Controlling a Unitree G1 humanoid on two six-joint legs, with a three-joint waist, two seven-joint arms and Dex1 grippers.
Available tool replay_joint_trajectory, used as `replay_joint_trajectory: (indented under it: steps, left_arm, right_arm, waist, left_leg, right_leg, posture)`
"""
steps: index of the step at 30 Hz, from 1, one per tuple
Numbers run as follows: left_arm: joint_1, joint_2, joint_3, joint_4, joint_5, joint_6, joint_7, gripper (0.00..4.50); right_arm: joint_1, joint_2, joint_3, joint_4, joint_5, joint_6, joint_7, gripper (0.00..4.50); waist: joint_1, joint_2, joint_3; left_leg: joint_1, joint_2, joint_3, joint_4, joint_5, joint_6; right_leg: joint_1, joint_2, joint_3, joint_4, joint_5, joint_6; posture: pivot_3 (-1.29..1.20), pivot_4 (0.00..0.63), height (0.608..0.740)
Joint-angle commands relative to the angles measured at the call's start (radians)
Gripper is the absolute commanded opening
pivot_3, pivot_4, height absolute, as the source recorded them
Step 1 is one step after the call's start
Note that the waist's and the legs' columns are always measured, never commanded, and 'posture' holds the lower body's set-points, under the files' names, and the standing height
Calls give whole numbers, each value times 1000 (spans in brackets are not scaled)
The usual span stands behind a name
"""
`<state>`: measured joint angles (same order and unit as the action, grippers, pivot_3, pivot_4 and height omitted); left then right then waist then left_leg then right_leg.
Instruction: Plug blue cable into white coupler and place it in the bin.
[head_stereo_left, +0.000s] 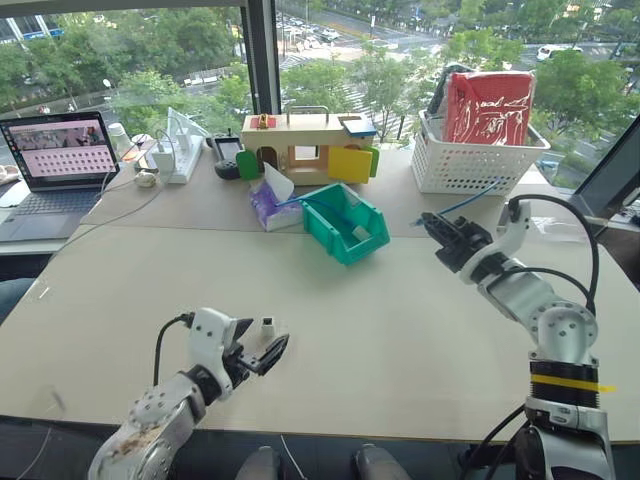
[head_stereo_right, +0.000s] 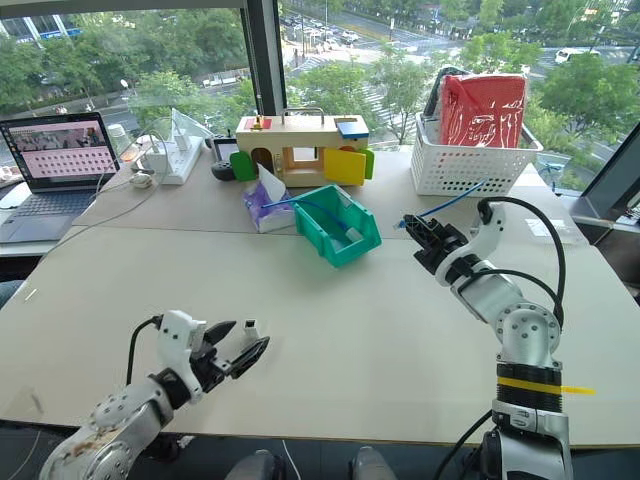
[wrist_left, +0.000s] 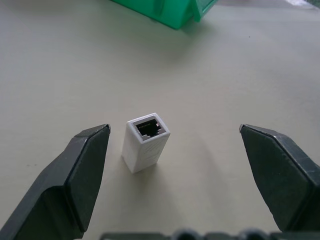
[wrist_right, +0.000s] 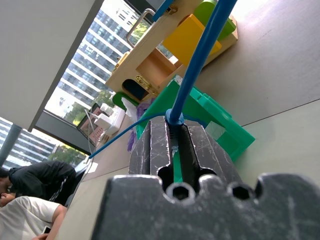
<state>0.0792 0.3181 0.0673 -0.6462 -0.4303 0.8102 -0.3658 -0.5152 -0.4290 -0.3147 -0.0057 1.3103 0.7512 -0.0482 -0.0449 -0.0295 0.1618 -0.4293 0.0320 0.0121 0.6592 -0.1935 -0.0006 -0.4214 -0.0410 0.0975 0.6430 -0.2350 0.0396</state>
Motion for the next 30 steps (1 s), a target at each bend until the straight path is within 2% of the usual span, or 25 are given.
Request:
replay_joint_trajectory:
  steps: [1,8,16,19,26,27,30]
  left_arm:
    - [-69,-12,-24,-18,-18,141,76,4474]
    - [-176,-35,-19,-37,-6,357,194,4474]
    - [-201,-32,-35,-57,5,468,245,4474]
    - [-189,-30,-55,-68,2,465,241,3764]
    - [-198,-33,-60,-67,21,456,261,1127]
    - [-198,3,-80,-56,38,386,228,724]
    - [-199,104,-121,-6,86,192,125,659]
  right_arm:
    - [34,12,-53,-89,25,7,-31,0]
    - [114,31,-93,-176,44,6,-79,0]
    - [118,35,-98,-194,53,3,-100,0]
    - [107,32,-96,-188,52,6,-100,0]
    - [94,25,-94,-184,53,18,-99,0]
    - [93,26,-94,-185,53,20,-100,0]
    - [89,28,-94,-187,53,21,-104,0]
  waist:
    - [-1,0,0]
    - [-4,0,0]
    - [-3,0,0]
    - [-3,0,0]
    - [-1,0,0]
    - [-1,0,0]
    - [0,0,0]
  left_leg:
    - [0,0,0,0,0,0]
    - [0,0,0,0,0,0]
    - [0,0,0,0,0,0]
    - [0,0,0,0,0,0]
    - [0,-1,0,0,0,0]
    - [0,-1,0,0,0,0]
    - [0,0,-1,0,0,0]
  right_leg:
    - [0,0,0,0,0,1]
    - [0,0,0,0,-1,2]
    - [0,0,0,0,-1,2]
    - [0,0,0,0,-1,2]
    - [0,0,0,0,-1,2]
    - [0,0,0,0,-1,2]
    - [0,0,0,0,-1,2]
  posture:
    - [0,150,739]
    - [0,150,739]
    - [0,150,739]
    - [0,150,739]
    - [0,150,739]
    - [0,150,739]
    - [0,150,739]
